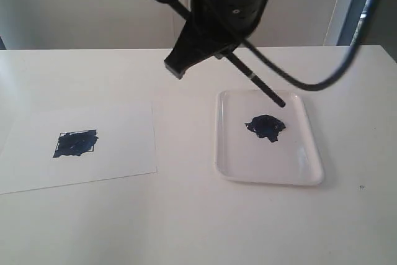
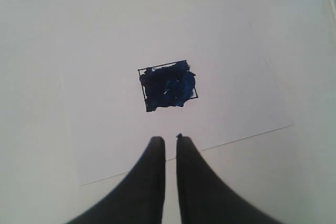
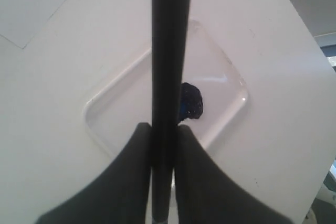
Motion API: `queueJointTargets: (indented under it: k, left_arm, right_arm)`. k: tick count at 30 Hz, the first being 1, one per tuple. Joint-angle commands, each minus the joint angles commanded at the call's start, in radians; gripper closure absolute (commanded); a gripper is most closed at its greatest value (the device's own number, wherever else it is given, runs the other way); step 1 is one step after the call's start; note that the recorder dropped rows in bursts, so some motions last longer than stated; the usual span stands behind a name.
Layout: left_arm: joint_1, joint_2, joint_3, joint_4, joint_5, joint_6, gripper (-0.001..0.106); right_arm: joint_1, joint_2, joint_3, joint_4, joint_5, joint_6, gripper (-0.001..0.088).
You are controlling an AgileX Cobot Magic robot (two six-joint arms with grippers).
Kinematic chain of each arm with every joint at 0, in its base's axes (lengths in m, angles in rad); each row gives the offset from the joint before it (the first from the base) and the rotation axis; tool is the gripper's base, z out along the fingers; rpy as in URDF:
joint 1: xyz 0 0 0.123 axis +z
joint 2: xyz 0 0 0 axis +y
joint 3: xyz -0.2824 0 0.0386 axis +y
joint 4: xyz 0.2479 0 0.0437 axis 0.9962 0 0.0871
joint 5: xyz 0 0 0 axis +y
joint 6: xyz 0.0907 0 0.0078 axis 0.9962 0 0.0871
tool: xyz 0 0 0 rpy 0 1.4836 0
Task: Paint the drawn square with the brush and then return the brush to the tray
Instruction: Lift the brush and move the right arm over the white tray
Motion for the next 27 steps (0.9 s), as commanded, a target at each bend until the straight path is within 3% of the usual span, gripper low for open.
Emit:
queueJointTargets:
  k: [7,14,27]
  left_arm:
    - [0.000,-0.164,0.017,0.003,0.103,-0.017,0.091]
    - [0.000,-0.348,0.122,0.003,0.142,-0.053,0.097]
    - [0.000,-0.679,0.340,-0.008,0.241,-0.100,0.098]
  right_arm:
    - [0.000,-0.212,0.187,0.002,0.000,0.029,0.0868]
    - [0.000,-0.369,0.371,0.030,0.000,0.066,0.0868]
    - [0.000,-0.445,0.717,0.001,0.000,0.166,0.0868]
